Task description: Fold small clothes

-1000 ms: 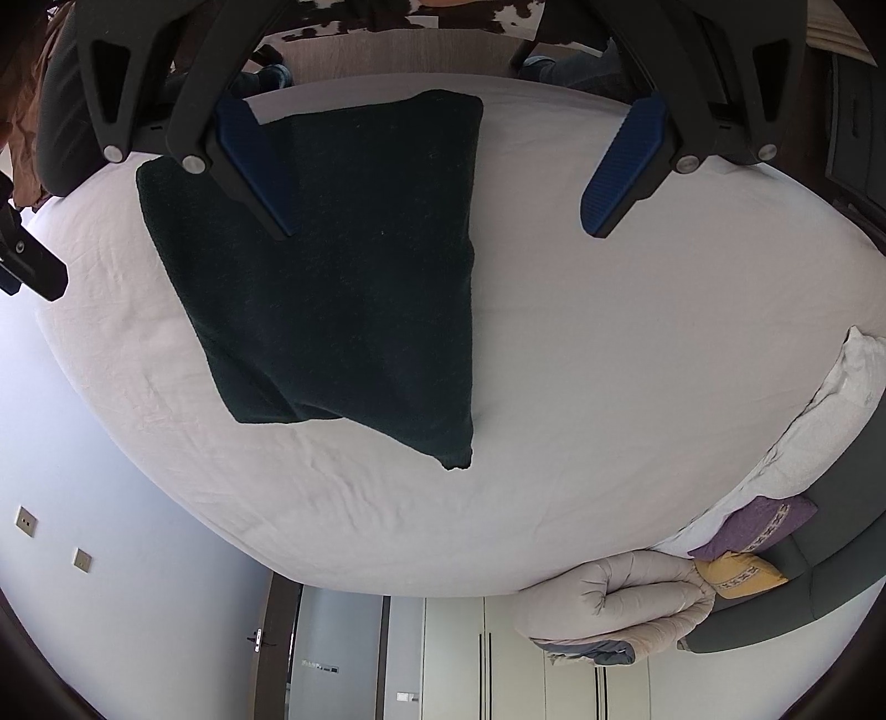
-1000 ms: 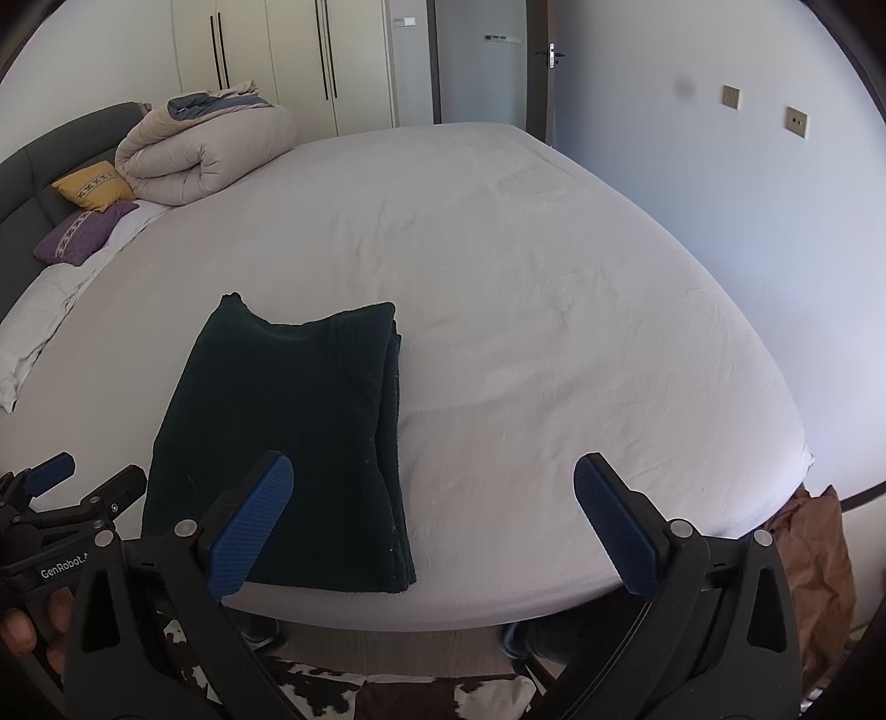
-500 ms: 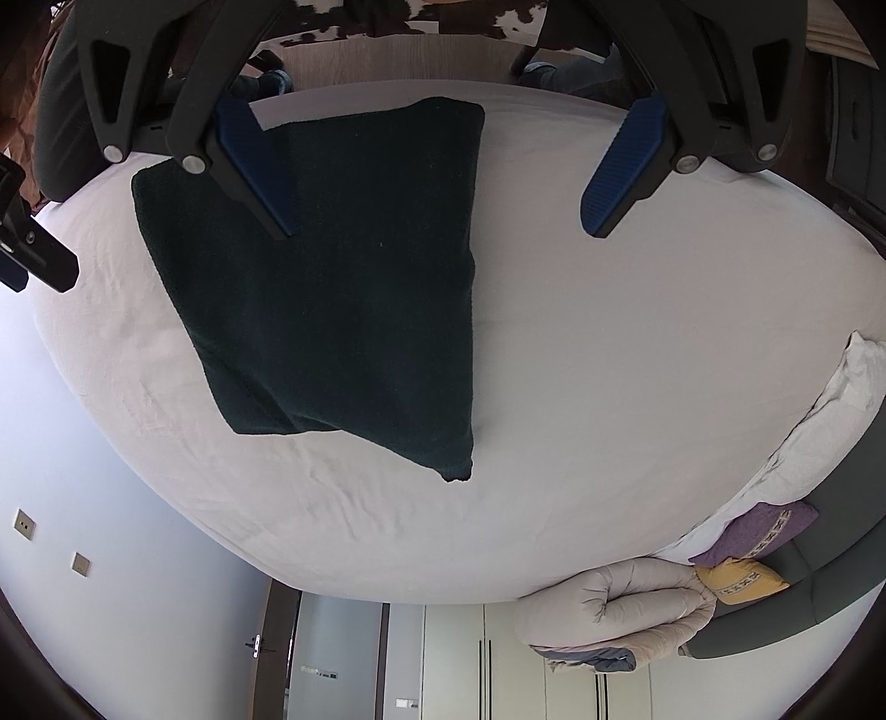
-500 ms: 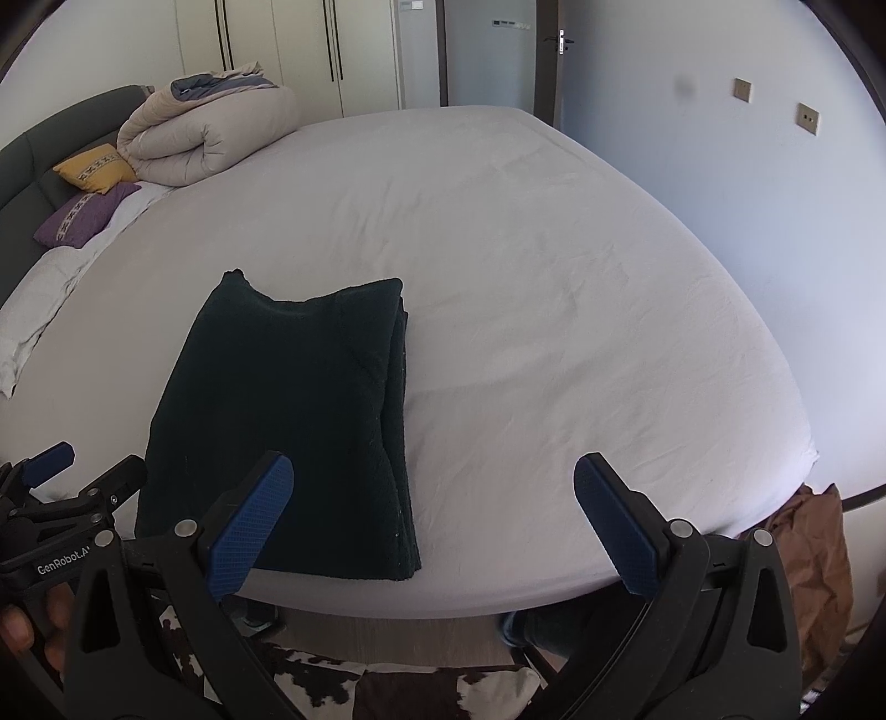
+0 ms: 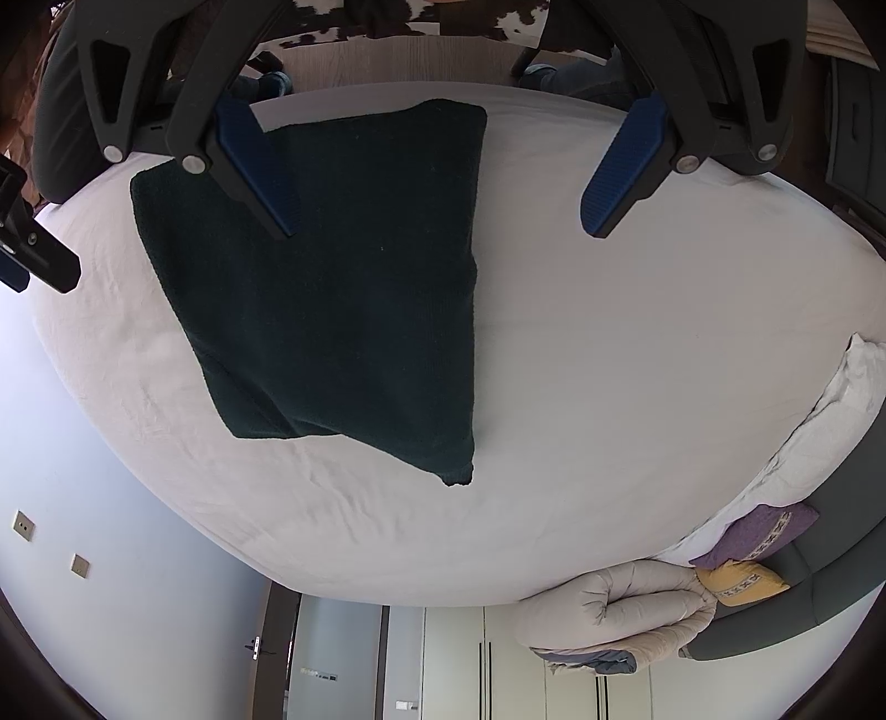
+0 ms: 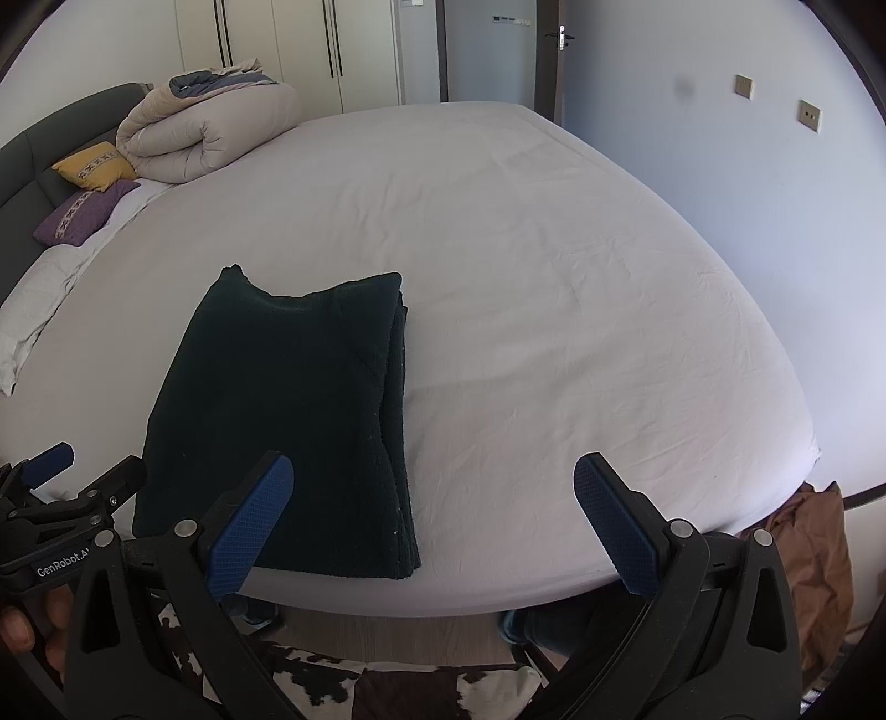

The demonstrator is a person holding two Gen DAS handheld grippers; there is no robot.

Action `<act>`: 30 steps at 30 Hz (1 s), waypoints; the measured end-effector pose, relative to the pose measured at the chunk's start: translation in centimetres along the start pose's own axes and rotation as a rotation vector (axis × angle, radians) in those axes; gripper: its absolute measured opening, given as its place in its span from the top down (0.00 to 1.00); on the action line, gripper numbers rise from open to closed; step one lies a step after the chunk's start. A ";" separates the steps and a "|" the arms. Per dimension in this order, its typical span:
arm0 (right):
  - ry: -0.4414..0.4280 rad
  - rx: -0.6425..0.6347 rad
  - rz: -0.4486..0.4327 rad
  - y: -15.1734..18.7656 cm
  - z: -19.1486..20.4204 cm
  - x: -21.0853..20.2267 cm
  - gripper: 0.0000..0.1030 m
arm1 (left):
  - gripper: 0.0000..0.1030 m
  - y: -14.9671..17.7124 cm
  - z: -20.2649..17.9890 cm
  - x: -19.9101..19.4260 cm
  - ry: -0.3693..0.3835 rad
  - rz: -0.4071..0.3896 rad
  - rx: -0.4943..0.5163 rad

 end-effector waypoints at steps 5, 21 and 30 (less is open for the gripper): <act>0.000 0.000 0.000 0.0 0.1 0.0 0.00 | 0.00 0.1 0.0 0.1 -0.001 0.001 0.000; 0.002 0.001 0.004 0.2 0.4 0.4 0.00 | 0.00 0.2 0.0 0.0 0.001 0.003 -0.002; 0.002 0.001 0.005 0.3 0.5 0.4 0.00 | 0.00 0.4 0.1 0.2 0.001 0.008 -0.003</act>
Point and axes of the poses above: each gripper's, at about its wrist camera, not at the fingertips, and x roughly the way its jaws point, z to its left, y to its underside, the point moved 4 cm from there along x, roughly the way its jaws point, and after that the axes turned 7 degrees about x, right-handed, at the moved point
